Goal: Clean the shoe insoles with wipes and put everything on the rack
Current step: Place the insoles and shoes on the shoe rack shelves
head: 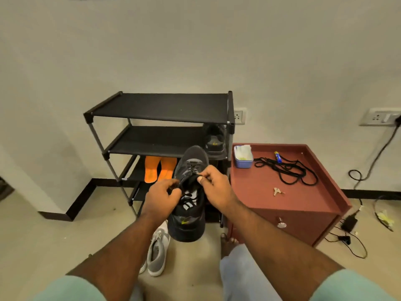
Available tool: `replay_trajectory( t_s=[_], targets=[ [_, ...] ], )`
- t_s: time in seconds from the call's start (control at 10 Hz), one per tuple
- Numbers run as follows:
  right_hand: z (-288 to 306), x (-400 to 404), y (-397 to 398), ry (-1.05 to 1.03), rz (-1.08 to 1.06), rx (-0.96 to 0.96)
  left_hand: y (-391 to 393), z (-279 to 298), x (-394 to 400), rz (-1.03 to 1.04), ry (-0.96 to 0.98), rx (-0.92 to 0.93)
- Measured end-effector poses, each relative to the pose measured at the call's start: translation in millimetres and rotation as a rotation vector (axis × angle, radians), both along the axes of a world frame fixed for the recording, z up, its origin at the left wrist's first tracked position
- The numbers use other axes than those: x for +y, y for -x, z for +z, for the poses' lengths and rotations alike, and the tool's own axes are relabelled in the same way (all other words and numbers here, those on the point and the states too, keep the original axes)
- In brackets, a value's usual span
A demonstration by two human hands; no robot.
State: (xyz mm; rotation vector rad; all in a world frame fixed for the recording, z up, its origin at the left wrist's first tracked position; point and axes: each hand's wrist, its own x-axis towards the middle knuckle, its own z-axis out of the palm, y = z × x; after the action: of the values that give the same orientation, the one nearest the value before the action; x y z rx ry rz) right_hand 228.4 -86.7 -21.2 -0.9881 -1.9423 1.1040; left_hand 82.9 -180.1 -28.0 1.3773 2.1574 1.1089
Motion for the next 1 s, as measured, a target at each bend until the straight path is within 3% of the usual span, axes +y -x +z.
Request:
replay_trajectory(
  t_s=[0.2,0.4,0.6,0.8,1.0],
  targets=[
    [17.3,56.7,75.0,0.052,-0.055,0.066,50.8,15.2,44.8,0.071,-0.056,-0.101],
    [14.6,135.3,128.3,0.05,-0.166,0.013,96.5,-3.5,129.2,0.029,-0.054,-0.218],
    [-8.8,199.7,171.5,0.151,-0.324,0.082,124.7,-31.8,202.9,0.046,-0.08,-0.27],
    [-7.6,252.5,186.4,0.164,-0.315,-0.013,135.6,-36.7,252.1,0.003,-0.126,-0.413],
    [-19.2,268.9,192.8,0.168,-0.317,-0.078,133.1,-48.8,268.3,0.108,-0.143,-0.494]
  ],
)
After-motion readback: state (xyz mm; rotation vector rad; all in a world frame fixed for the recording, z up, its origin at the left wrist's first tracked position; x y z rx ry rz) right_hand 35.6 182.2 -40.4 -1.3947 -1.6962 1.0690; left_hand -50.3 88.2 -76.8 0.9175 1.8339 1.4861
